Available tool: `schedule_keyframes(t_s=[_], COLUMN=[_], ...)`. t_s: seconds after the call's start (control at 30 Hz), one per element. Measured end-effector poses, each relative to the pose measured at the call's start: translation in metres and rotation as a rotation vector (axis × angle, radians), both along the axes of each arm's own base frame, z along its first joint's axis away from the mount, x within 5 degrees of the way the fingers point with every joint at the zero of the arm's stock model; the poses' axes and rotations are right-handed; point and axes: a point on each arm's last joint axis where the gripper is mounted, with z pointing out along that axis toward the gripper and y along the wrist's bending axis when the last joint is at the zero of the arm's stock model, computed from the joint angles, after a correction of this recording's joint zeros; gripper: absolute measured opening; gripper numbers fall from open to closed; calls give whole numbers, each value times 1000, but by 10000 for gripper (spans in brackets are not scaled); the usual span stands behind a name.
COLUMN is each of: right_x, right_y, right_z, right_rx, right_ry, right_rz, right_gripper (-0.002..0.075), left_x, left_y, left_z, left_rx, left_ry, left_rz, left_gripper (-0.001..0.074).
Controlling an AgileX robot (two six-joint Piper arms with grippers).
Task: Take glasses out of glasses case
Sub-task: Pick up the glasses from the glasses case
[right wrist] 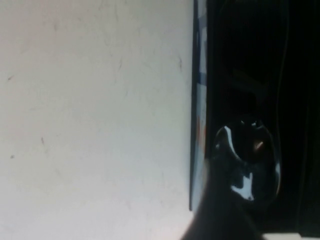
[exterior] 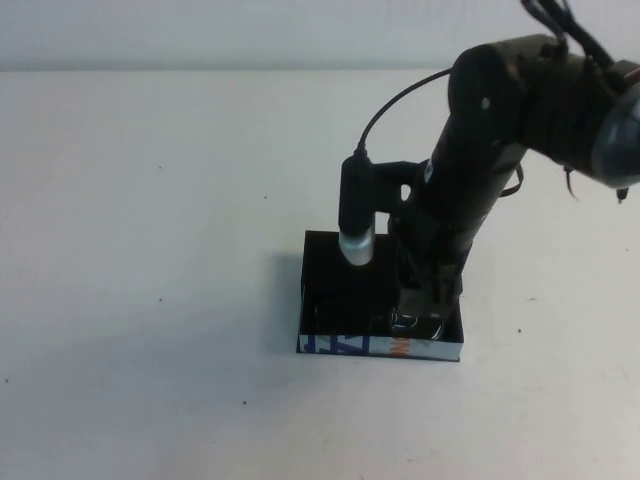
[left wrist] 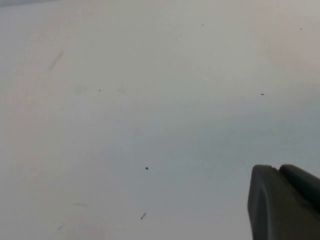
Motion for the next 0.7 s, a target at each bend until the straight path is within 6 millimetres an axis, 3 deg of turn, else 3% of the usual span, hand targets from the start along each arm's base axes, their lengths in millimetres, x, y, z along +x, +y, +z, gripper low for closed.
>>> schedule_keyframes(t_s=[0.17,0.47,0.7], right_x=[13,26,28], right_y=[16,26,30], right_z=[-20,-48,-56], right_rx=[-11,-12,2], right_ry=[-13,2,15], right_rz=[18,35,28], right_gripper=[417,423,412], left_x=[0,0,0], left_y=[0,0,0], left_z=[0,0,0], left_rx=[0,0,0], left_ry=[0,0,0], left_rz=[0,0,0], left_gripper=[-4,-5,-4])
